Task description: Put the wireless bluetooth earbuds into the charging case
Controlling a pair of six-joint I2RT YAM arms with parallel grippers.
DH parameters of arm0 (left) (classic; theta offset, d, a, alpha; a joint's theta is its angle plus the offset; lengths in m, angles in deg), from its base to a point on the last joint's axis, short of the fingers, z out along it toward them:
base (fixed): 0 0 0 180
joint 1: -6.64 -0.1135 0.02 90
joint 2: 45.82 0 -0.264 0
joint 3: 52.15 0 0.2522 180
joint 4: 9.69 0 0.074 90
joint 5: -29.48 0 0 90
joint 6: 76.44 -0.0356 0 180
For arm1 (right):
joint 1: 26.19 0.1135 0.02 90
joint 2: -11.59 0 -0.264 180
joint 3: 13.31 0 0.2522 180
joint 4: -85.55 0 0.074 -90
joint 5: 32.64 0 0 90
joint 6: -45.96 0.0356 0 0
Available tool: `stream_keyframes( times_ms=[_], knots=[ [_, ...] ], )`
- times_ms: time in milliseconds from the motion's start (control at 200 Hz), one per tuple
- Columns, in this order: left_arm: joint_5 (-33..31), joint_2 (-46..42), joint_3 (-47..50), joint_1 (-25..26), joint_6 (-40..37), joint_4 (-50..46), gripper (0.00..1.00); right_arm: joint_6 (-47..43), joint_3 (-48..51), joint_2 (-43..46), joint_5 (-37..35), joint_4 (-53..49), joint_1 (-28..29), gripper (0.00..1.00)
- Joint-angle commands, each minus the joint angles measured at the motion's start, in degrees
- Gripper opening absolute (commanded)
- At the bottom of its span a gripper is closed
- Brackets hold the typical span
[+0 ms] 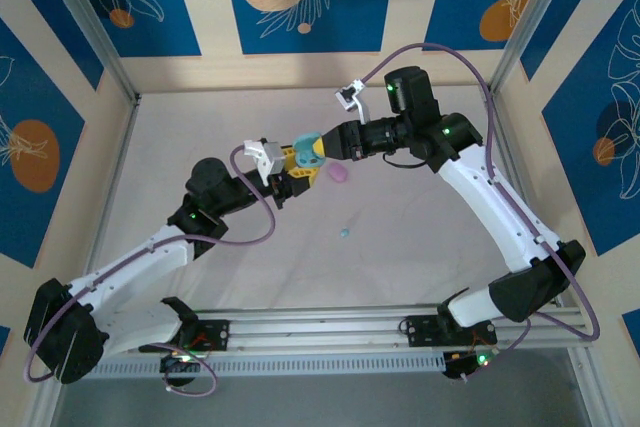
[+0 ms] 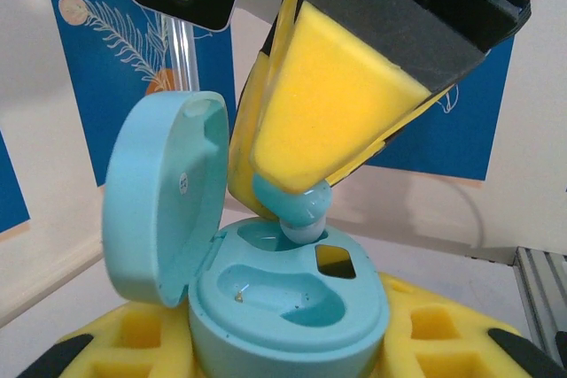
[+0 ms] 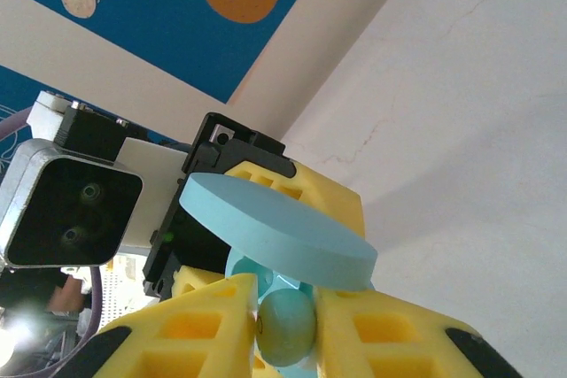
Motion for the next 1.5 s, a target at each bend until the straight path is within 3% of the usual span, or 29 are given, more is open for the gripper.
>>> stream_keyframes(
  times_ms=[0, 545, 970, 1075, 1281, 1491],
  knots=[
    [1.17, -0.77, -1.42, 0.37, 0.6, 4.56, 0.34, -1.71, -0.98, -1.03, -3.09, -3.2, 0.35, 0.25],
    [0.72, -1.39, -1.14, 0.43, -0.05, 3.48, 0.34, -1.59, -1.47, 0.78, -4.41, -2.62, 0.34, 0.33],
    [-0.31, -2.17, -0.79, 0.36, -0.46, 2.84, 0.34, 1.82, 2.91, 7.4, -3.67, 4.48, -2.41, 0.42],
    [-0.96, -2.26, -0.75, 0.4, -0.64, 2.85, 0.34, 2.62, 6.03, 11.21, -5.84, 7.58, -3.16, 0.42],
    [-2.74, -3.0, -0.31, 0.41, -0.61, 3.54, 0.34, 6.48, 15.59, 16.98, -18.56, 4.98, -8.42, 0.42],
    [-3.41, -4.51, 0.0, 0.38, -0.04, 3.61, 0.34, 10.14, 26.39, 13.97, -13.5, 2.82, -13.25, 0.41]
  ],
)
